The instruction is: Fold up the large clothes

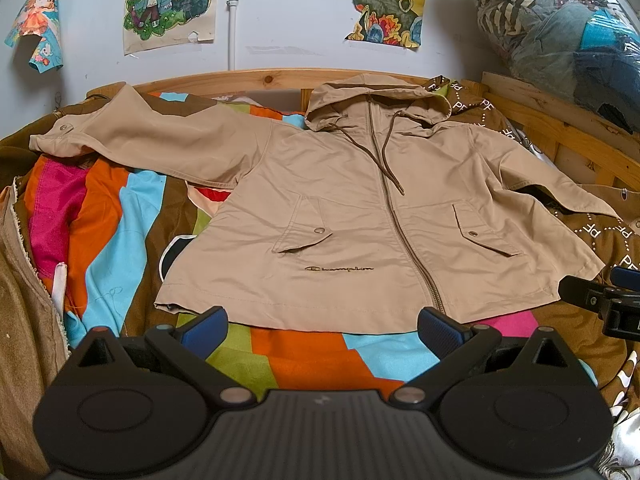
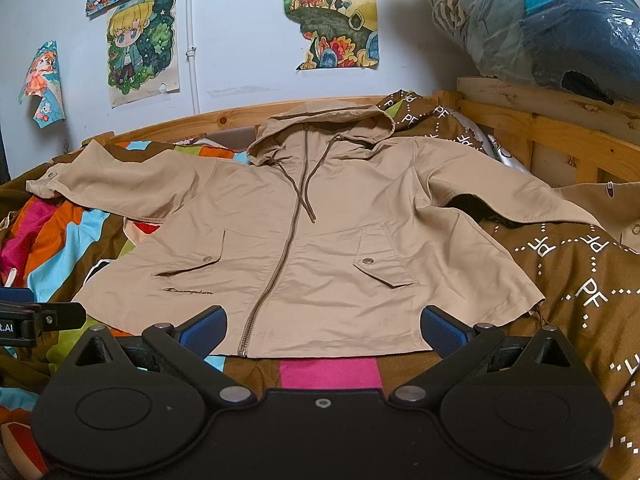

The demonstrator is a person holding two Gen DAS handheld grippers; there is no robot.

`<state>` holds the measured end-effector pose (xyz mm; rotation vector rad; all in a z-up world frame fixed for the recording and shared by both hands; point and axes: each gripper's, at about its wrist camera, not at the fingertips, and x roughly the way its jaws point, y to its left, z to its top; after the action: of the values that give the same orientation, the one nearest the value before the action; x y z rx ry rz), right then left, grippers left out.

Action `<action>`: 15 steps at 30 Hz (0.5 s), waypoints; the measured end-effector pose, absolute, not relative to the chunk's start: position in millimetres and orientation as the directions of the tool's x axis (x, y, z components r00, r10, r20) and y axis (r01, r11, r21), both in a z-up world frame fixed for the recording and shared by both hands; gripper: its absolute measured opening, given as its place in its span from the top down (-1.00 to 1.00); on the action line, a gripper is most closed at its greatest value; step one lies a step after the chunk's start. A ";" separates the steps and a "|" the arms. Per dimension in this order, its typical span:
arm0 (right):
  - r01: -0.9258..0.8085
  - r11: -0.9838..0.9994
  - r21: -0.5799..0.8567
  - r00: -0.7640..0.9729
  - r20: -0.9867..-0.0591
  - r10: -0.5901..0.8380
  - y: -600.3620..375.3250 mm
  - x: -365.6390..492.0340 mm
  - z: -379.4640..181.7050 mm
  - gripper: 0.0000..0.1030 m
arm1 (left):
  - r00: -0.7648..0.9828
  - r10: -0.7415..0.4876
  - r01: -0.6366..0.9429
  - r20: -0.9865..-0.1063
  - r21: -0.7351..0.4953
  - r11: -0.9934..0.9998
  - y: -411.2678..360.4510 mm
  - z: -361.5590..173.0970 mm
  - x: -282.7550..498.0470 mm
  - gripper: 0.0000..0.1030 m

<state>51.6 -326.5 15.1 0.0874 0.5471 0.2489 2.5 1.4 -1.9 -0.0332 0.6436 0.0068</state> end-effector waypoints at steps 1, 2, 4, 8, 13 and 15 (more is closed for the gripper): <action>-0.211 0.966 0.149 0.825 -0.504 0.258 -326.6 51.8 14.6 -0.99 | 0.800 -0.004 -0.017 -0.600 -0.028 0.999 1.5 -2.1 2.8 -0.99; -0.211 0.966 0.149 0.825 -0.504 0.257 -326.5 51.8 14.5 -0.99 | 0.800 -0.003 -0.017 -0.600 -0.028 0.999 1.5 -2.1 2.9 -0.99; -0.210 0.966 0.148 0.824 -0.504 0.257 -326.6 52.1 15.2 -0.99 | 0.800 -0.003 -0.017 -0.600 -0.028 0.999 1.6 -2.2 2.9 -0.99; -0.211 0.966 0.148 0.824 -0.505 0.257 -326.8 53.1 18.1 -0.99 | 0.800 -0.003 -0.017 -0.600 -0.029 0.999 1.5 -1.9 2.7 -0.99; -0.211 0.966 0.148 0.822 -0.508 0.257 -325.7 50.0 6.1 -0.99 | 0.799 -0.003 -0.017 -0.601 -0.028 0.999 0.7 -4.1 1.9 -0.99; -0.210 0.966 0.148 0.822 -0.509 0.257 -325.7 50.4 6.1 -0.99 | 0.799 -0.002 -0.018 -0.602 -0.027 0.999 0.2 -3.2 1.7 -0.99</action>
<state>50.4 -325.7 6.1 0.0864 0.5535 0.2486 1.7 0.2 -3.2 -0.0321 0.6456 0.0081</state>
